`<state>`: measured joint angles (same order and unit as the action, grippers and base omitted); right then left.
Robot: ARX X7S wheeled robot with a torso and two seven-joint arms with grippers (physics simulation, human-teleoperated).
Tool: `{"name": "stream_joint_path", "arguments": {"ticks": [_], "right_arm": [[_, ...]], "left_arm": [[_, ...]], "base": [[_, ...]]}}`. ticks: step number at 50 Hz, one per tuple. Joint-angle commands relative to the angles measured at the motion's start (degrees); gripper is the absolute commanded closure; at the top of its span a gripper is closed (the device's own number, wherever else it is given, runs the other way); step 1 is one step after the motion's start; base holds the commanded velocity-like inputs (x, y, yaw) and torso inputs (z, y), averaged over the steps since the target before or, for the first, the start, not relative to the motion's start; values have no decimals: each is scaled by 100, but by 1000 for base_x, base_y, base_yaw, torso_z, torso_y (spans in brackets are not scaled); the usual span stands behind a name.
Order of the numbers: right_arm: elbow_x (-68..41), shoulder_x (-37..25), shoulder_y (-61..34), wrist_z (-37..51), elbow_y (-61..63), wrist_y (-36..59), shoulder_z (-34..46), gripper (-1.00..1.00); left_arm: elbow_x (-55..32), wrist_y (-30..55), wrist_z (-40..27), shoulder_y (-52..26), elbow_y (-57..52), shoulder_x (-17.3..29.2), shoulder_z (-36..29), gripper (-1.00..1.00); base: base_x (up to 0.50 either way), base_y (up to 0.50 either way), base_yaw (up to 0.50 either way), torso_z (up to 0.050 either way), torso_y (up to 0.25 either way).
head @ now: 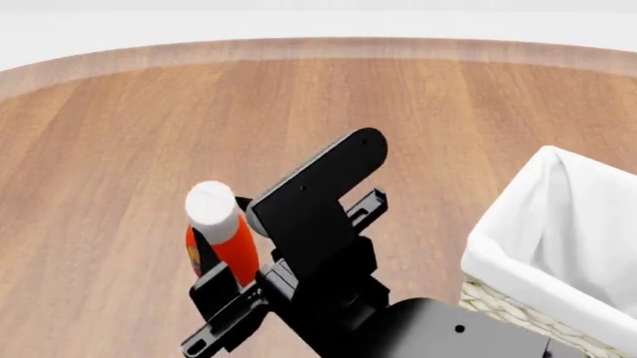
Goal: Pick up the ketchup, and put it in the basket.
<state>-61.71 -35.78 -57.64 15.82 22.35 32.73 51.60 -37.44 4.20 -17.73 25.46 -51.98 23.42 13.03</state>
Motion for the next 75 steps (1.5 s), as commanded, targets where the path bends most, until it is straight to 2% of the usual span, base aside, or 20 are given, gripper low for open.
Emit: {"name": "stream_joint_path", "arguments": {"ticks": [1, 11, 22, 28, 45, 56, 75], "right_arm": [[-538, -655, -211, 964, 554, 271, -676, 100], [-1089, -1232, -603, 1555, 923, 401, -1235, 100], [-1805, -1815, -1124, 1624, 885, 445, -1840, 100], [-2028, -2117, -1279, 1880, 559, 369, -2178, 100], [-2587, -2802, -1583, 2436, -75, 737, -2477, 100], [-2447, -2828, -1399, 2396, -789, 815, -2337, 100], [-1648, -2084, -1489, 1789, -2122, 1043, -1698, 100]], "left_arm": [[-40, 57, -53, -99, 41, 59, -35, -100], [-6, 71, -86, -85, 15, 68, -85, -100], [15, 122, -136, -167, 48, 89, -161, -100], [52, 124, -136, -162, 57, 87, -214, -100], [154, 59, -102, -140, 133, 69, -310, -100], [180, 55, -117, -168, 143, 92, -344, -100], [184, -88, -79, -117, 157, 113, -301, -100]], "base": [[0, 0, 0, 0, 0], [0, 0, 0, 0, 1], [0, 0, 0, 0, 0], [0, 0, 0, 0, 0], [0, 0, 0, 0, 1], [0, 0, 0, 0, 0], [0, 0, 0, 0, 1]]}}
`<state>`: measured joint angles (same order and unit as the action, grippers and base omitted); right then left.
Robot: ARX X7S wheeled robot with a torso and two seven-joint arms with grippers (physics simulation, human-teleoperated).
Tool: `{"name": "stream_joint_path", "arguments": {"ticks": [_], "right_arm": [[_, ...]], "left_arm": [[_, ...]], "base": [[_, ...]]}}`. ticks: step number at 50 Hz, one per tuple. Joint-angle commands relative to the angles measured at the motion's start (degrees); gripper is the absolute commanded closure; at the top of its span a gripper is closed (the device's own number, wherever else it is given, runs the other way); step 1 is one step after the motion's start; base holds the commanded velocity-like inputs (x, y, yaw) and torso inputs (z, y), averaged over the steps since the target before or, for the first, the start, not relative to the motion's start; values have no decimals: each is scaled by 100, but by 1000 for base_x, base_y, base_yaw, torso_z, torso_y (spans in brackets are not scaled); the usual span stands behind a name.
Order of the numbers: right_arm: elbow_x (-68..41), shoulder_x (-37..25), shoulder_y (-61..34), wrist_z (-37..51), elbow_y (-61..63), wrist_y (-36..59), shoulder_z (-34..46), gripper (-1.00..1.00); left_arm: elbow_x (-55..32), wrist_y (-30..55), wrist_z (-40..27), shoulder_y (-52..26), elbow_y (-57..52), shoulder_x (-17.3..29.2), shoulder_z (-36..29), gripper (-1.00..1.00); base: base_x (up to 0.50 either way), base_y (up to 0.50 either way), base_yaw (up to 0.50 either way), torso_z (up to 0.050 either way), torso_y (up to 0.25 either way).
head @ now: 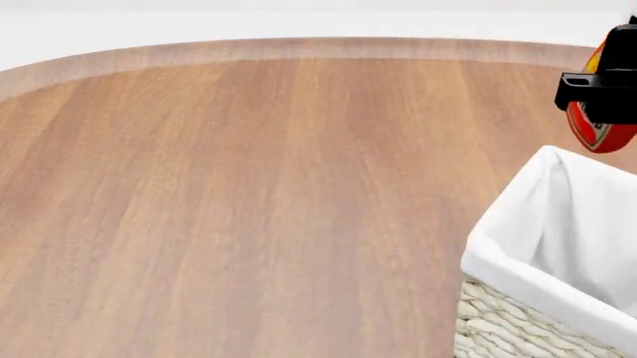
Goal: Pick up the ketchup, and put it in the basket.
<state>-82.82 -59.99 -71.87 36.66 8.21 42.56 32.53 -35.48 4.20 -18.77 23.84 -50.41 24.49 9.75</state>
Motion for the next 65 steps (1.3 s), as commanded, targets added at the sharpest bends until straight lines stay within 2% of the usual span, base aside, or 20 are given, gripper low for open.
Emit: {"name": "stream_joint_path", "arguments": {"ticks": [1, 17, 36, 54, 65], "right_arm": [[528, 374, -71, -320, -761, 54, 246, 100], [1364, 1061, -53, -597, -1887, -160, 733, 100], [1752, 1416, -108, -743, -2732, -220, 970, 100], [1920, 1492, 374, -932, -3278, -868, 886, 100], [2152, 1751, 473, -1101, -3826, -1187, 960, 100]], "left_arm": [[-18, -101, 26, 60, -6, 6, 37, -100], [76, -408, 146, 334, -8, -70, 121, -100], [254, -554, 175, 479, -47, -103, 99, -100], [371, -683, 255, 621, 13, -132, 31, -100], [427, -730, 283, 682, 36, -117, 17, -100]], "base": [[0, 0, 0, 0, 0], [0, 0, 0, 0, 1], [0, 0, 0, 0, 1], [0, 0, 0, 0, 1], [0, 0, 0, 0, 0]]}}
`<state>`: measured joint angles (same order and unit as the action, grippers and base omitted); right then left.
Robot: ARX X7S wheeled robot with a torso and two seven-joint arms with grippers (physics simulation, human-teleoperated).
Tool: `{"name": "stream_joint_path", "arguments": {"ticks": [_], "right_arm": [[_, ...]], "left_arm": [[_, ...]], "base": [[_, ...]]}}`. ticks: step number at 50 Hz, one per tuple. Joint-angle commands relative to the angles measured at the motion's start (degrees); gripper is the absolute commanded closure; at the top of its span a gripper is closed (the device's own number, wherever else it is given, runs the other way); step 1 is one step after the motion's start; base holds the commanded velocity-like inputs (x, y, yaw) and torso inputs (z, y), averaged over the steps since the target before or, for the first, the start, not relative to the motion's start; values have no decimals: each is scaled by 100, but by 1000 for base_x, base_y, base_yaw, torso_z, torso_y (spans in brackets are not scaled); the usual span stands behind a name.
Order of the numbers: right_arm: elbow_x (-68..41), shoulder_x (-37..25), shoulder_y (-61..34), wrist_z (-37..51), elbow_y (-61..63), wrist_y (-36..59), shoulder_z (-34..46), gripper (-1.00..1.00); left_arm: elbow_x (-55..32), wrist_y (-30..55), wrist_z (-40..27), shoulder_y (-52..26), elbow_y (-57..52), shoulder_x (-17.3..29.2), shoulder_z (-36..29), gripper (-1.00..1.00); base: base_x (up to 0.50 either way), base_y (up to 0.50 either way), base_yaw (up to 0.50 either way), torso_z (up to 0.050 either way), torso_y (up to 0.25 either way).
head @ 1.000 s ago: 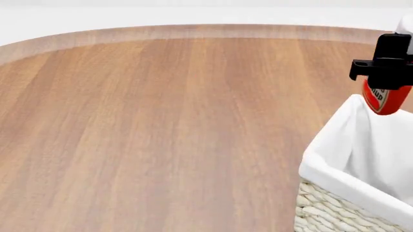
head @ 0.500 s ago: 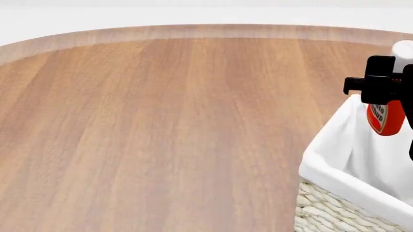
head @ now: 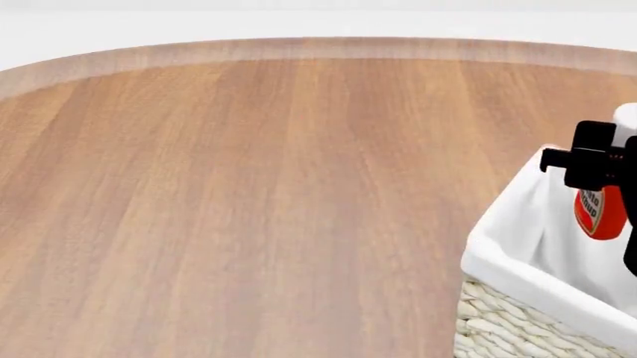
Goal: Pick up the ketchup, and put it in the basket.
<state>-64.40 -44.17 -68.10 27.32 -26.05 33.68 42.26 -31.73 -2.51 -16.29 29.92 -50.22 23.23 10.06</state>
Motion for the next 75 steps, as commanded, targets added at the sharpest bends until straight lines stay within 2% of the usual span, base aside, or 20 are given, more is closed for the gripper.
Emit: {"name": "stream_joint_path", "arguments": {"ticks": [1, 29, 69, 75], "right_arm": [[328, 184, 108, -174, -433, -321, -5, 100], [469, 270, 1, -271, -946, -191, 98, 100], [858, 987, -159, -940, -2534, -594, 302, 100], [796, 878, -124, -893, -2278, -450, 297, 100]], "left_arm": [[48, -63, 37, 80, 18, 12, -10, -100], [186, -206, 93, 254, 48, 9, -57, -100], [111, -278, 5, 358, -145, 119, 57, -100], [78, -334, -12, 440, -225, 129, 128, -100]], "base": [[0, 0, 0, 0, 0], [0, 0, 0, 1, 1], [0, 0, 0, 0, 0], [0, 0, 0, 0, 0]]}}
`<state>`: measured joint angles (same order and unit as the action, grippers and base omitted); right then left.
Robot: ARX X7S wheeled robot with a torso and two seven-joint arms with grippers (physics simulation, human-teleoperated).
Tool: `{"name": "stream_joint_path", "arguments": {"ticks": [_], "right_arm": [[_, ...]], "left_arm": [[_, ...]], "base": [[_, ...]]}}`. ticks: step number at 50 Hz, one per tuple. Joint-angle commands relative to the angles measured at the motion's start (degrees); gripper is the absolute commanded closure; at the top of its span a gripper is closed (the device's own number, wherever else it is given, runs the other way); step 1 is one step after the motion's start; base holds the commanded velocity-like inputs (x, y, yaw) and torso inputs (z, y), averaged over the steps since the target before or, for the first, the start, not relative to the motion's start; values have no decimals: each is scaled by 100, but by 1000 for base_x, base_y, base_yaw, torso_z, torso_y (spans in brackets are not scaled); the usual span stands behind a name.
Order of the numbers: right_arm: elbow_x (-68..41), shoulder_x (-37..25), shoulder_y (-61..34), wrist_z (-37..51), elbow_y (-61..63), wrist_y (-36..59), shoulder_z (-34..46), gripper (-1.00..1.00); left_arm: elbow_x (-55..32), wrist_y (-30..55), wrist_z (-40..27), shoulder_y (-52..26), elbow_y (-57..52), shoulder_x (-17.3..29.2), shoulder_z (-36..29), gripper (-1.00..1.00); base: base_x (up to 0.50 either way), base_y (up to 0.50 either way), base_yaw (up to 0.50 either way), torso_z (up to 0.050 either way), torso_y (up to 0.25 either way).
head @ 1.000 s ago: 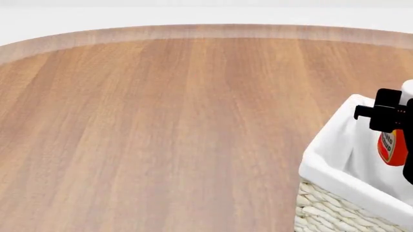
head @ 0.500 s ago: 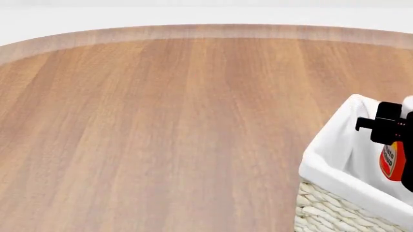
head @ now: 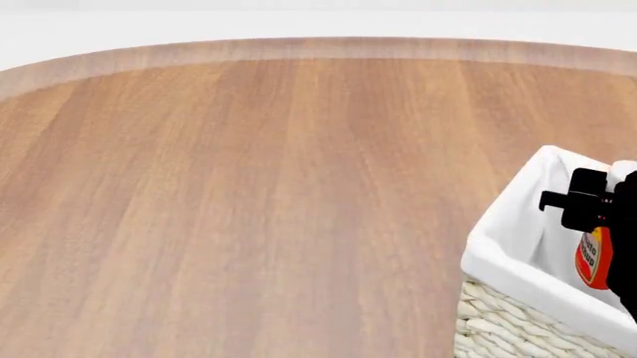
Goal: Pick up the ketchup, and put it in the basket.
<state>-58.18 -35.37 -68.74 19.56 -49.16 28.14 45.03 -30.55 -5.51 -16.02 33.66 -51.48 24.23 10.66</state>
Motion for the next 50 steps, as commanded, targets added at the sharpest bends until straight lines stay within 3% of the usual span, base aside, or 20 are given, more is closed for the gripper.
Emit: {"name": "stream_joint_path", "arguments": {"ticks": [1, 39, 40, 50], "right_arm": [[217, -5, -74, -103, 49, 169, 77, 100], [222, -130, -82, 214, 269, 225, -3, 100], [227, -128, -94, 224, 236, 183, -23, -100], [247, -206, -47, 559, 407, -168, -212, -100]], "left_arm": [[-36, -32, -40, 65, -102, 30, 63, -100], [-11, -205, -15, 168, -123, 42, 64, -100], [-4, -213, -11, 176, -128, 41, 62, -100], [-24, -231, -19, 189, -138, 63, 75, -100]], "base": [[0, 0, 0, 0, 0], [0, 0, 0, 0, 1], [0, 0, 0, 0, 0], [0, 0, 0, 0, 0]]}}
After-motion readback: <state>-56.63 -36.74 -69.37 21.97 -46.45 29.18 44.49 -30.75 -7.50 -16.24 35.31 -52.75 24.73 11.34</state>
